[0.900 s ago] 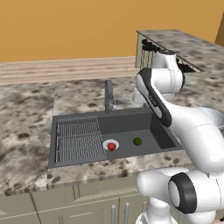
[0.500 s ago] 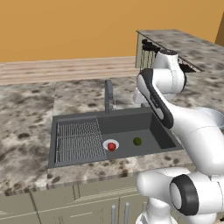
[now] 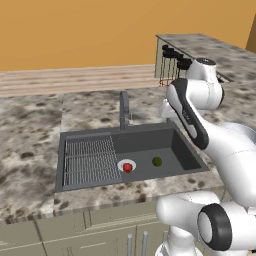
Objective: Remove the bell pepper and lime from the sink. Then move the bowl and cup from the counter to the sink for washing.
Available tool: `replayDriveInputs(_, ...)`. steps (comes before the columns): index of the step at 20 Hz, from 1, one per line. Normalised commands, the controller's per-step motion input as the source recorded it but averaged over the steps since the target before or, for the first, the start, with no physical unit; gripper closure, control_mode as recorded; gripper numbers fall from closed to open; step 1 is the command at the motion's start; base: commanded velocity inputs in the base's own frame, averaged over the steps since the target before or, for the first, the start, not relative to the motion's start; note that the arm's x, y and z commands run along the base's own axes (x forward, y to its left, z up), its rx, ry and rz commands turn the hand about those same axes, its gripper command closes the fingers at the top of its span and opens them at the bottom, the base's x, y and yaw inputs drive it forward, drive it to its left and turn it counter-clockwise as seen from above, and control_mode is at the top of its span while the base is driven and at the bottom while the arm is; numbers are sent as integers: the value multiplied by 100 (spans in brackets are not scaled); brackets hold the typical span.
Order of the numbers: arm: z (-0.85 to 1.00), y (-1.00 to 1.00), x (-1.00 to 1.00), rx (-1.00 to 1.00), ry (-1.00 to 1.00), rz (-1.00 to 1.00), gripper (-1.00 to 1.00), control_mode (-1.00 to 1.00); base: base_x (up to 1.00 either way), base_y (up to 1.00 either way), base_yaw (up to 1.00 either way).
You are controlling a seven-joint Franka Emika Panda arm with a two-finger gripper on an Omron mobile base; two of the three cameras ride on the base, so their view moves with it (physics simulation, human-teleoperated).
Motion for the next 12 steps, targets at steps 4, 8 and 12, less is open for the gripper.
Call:
replayDriveInputs(4,-1,-8,-3,2,-3,0,-100,-100,0,0,0)
replayDriveInputs(8,-6,-14,-6,0,-9,0,-100,-100,0,0,0)
replayDriveInputs(12,-20,-13,-6,0,-1,0,-100,-100,0,0,0)
